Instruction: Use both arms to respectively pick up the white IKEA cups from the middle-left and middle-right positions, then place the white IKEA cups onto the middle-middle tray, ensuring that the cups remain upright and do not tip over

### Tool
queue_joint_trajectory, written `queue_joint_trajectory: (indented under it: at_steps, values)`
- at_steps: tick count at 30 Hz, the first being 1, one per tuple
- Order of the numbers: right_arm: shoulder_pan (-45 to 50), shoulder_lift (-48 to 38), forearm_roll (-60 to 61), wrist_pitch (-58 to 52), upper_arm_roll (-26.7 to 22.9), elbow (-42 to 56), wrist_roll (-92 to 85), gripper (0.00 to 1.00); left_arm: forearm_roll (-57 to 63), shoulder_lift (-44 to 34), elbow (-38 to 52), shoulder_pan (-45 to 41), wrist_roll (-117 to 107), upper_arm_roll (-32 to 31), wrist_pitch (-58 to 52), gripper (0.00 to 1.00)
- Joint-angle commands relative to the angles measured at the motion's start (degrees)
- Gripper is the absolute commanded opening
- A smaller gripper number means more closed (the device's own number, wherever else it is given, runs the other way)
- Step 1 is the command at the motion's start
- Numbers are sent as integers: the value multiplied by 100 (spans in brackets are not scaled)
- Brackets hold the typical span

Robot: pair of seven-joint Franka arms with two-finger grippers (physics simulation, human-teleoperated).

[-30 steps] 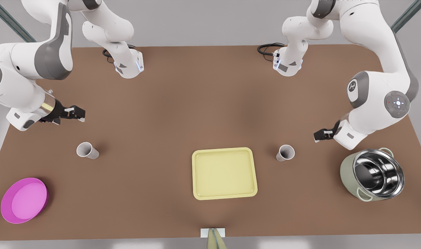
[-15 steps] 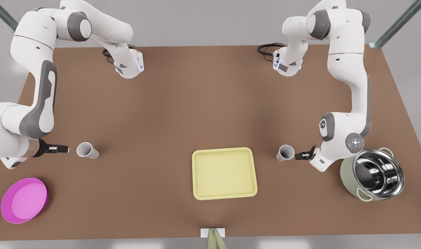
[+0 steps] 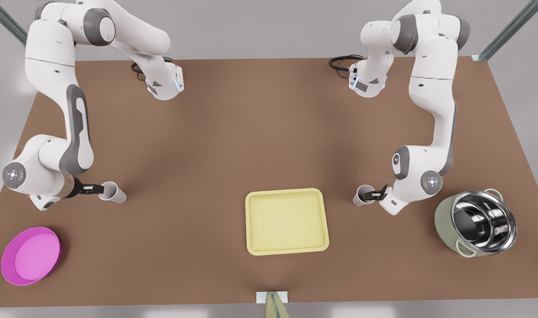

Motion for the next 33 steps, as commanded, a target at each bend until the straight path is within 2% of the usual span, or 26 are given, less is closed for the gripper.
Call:
queue_joint_trajectory:
  at_steps: [1, 2, 3, 6, 9, 11, 17, 18, 20, 23, 25, 27, 30, 33]
  values:
    - [-4, -94, 11, 847, 0, -232, -205, 100, -4, 20, 0, 0, 143, -1, 129, 100]
    - [-4, -112, 11, 909, 0, -312, -205, 100, -4, 20, 0, -9, 143, -1, 120, 91]
    - [-4, -112, 11, 1058, 0, -408, -205, 100, -4, 20, 0, -18, 143, -9, 112, 74]
    - [-74, -85, 11, 1418, 0, -680, -213, 100, -242, 63, 0, -61, 143, -62, 129, 65]
    - [-144, -50, 11, 1586, 0, -795, -213, 100, -242, 81, 9, -79, 134, -62, 129, 39]
    - [-153, 20, 11, 1814, 0, -900, -213, 100, -242, 72, 26, -79, 134, -62, 129, 31]
    - [-232, 82, 2, 2341, 9, -1305, -222, 100, -233, -165, 167, -79, 126, -62, -108, 28]
    - [-241, 90, 2, 2385, 9, -1340, -231, 100, -242, -148, 289, -88, 90, -150, -108, 28]
    - [-250, 240, 2, 2526, 9, -1340, -222, 100, -233, -60, 500, -88, -164, -282, -169, 21]
    - [-276, 328, 2, 2570, 9, -1340, -231, 99, -233, -16, 632, -79, -182, -343, -319, 21]
    - [-276, 424, 2, 2649, 9, -1331, -231, 90, -242, 72, 904, -79, -296, -361, -565, 21]
    - [-276, 424, 11, 2649, 9, -1322, -284, 83, -215, 239, 1265, -88, -893, -651, -600, 21]
    - [-276, 398, 11, 2587, 18, -1270, -284, 60, -198, 547, 1836, -176, -1702, -950, -600, 21]
    - [-267, 389, 2, 2561, 35, -1252, -293, 44, -207, 1065, 2662, -395, -2440, -1064, -609, 21]
